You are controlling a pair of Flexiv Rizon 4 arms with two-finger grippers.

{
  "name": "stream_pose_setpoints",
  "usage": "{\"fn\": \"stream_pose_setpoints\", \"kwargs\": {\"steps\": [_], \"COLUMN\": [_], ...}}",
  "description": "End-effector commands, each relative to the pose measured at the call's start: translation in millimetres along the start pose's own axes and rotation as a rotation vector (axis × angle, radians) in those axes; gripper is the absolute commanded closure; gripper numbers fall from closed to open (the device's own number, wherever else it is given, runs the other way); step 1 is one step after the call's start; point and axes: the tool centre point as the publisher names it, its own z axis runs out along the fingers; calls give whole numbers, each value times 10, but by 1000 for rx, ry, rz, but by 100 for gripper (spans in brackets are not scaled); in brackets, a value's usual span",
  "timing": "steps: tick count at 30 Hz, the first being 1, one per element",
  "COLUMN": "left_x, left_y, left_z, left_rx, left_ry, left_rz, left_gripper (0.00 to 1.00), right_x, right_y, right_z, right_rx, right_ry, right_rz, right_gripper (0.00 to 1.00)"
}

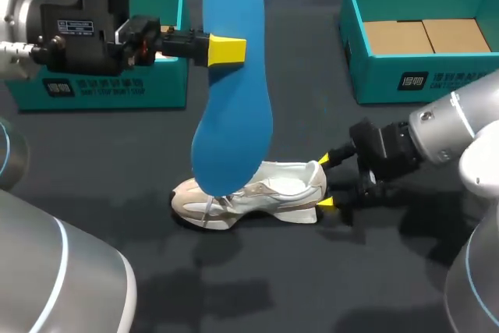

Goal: Take the shoe out of the shoebox, open the shoe tongue, remove and reinsert the insole, then place the shoe into the shoebox

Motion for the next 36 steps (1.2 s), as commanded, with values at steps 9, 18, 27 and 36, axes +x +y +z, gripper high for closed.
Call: {"fn": "stream_pose_setpoints", "kwargs": {"steps": [9, 18, 27, 36], "left_x": [-16, -16, -16, -16], "left_y": [-9, -9, -9, -9], "left_z": [25, 25, 25, 25], "left_rx": [-2, -2, -2, -2], "left_ry": [2, 2, 2, 2], "left_rz": [0, 0, 0, 0], "left_gripper": [100, 100, 100, 100], "right_x": [72, 69, -11, -71], "right_y": [344, 379, 548, 644], "right_z": [-302, -281, -107, -10], "right_rx": [514, 555, 757, 918], "right_ry": [-70, -79, -83, -96], "right_rz": [139, 145, 193, 205], "right_gripper": [0, 0, 0, 0]}}
